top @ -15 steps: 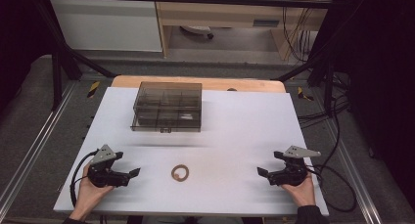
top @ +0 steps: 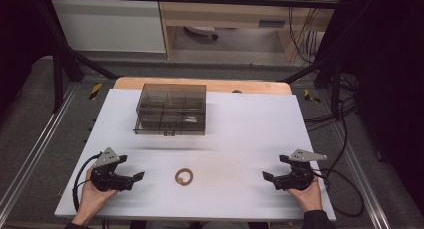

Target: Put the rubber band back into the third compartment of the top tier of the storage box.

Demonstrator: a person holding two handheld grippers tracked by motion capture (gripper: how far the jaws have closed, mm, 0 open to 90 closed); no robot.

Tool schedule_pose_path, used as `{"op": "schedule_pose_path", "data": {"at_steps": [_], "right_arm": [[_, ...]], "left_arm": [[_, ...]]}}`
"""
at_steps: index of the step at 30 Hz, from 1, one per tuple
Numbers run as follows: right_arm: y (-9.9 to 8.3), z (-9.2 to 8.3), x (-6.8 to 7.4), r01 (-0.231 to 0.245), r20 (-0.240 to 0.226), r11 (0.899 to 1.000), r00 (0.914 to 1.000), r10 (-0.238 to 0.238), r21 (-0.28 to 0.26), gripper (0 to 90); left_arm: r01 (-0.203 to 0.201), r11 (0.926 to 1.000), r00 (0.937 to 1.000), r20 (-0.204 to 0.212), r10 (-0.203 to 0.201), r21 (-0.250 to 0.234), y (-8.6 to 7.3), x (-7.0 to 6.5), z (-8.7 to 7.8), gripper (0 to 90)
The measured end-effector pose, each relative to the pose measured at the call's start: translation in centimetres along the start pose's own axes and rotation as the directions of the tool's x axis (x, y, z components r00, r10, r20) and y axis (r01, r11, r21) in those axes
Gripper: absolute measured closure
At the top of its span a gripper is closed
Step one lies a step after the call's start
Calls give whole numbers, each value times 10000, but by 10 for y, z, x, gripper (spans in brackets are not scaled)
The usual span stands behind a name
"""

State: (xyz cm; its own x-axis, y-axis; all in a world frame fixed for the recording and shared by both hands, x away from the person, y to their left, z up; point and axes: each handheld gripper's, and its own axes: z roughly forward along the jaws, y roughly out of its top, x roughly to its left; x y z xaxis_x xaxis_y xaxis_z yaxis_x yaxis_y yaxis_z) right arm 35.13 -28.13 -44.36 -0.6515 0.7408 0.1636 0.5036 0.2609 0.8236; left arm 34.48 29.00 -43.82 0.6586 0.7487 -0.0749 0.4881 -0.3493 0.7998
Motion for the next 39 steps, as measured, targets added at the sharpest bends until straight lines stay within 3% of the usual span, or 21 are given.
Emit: {"op": "schedule_pose_path", "data": {"at_steps": [23,39], "right_arm": [[-1,2,1,90,-13,9999,10000,-90,120,7],[-1,2,2,104,-51,9999,9999,-103,137,7]], "left_arm": [[-67,9996,9998,193,62,275,9,-15,12,67],[-150,9995,9992,382,139,279,31,-28,21,68]]}}
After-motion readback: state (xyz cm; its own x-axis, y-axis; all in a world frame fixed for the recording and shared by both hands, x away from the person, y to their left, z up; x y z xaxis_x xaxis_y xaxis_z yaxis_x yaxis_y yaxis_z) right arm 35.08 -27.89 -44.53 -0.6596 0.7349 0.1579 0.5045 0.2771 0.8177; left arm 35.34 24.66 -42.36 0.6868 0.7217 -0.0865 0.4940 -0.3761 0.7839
